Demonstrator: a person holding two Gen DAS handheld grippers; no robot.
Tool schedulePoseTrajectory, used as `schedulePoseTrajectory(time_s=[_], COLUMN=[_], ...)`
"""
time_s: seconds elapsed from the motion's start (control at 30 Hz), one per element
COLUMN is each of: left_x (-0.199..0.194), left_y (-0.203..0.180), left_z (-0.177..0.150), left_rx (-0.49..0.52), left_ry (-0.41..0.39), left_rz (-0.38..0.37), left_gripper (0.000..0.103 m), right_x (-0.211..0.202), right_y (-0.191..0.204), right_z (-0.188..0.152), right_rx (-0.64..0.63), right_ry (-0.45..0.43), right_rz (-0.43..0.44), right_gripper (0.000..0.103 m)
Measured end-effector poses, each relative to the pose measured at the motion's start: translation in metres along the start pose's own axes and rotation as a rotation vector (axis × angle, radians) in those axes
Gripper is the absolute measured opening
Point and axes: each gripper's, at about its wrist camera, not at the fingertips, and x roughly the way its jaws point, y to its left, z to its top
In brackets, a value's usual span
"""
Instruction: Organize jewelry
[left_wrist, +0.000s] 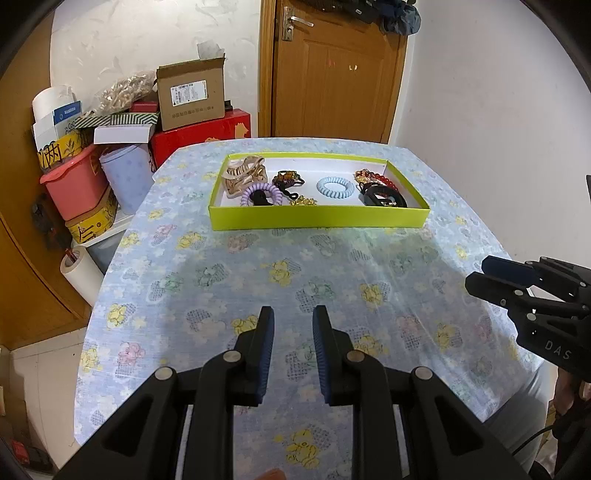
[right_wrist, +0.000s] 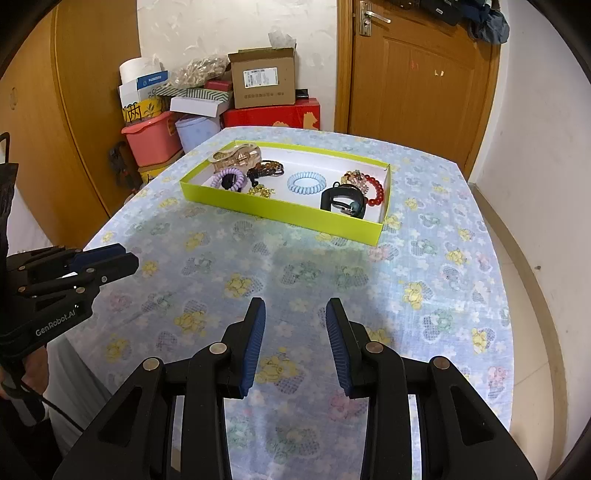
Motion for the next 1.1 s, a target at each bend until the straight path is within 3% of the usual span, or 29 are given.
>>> schedulePoseTrajectory(time_s=[1.1], left_x=[0.0042], left_y=[-0.0007], left_z=[-0.0024], left_rx=[0.006], left_ry=[0.016], left_rz=[-0.002], left_gripper=[0.022], right_x=[0.002], right_y=[0.0033], right_z=[-0.0012], right_rx=[-0.002], right_ry=[0.01], right_rz=[0.004], right_gripper=[0.035])
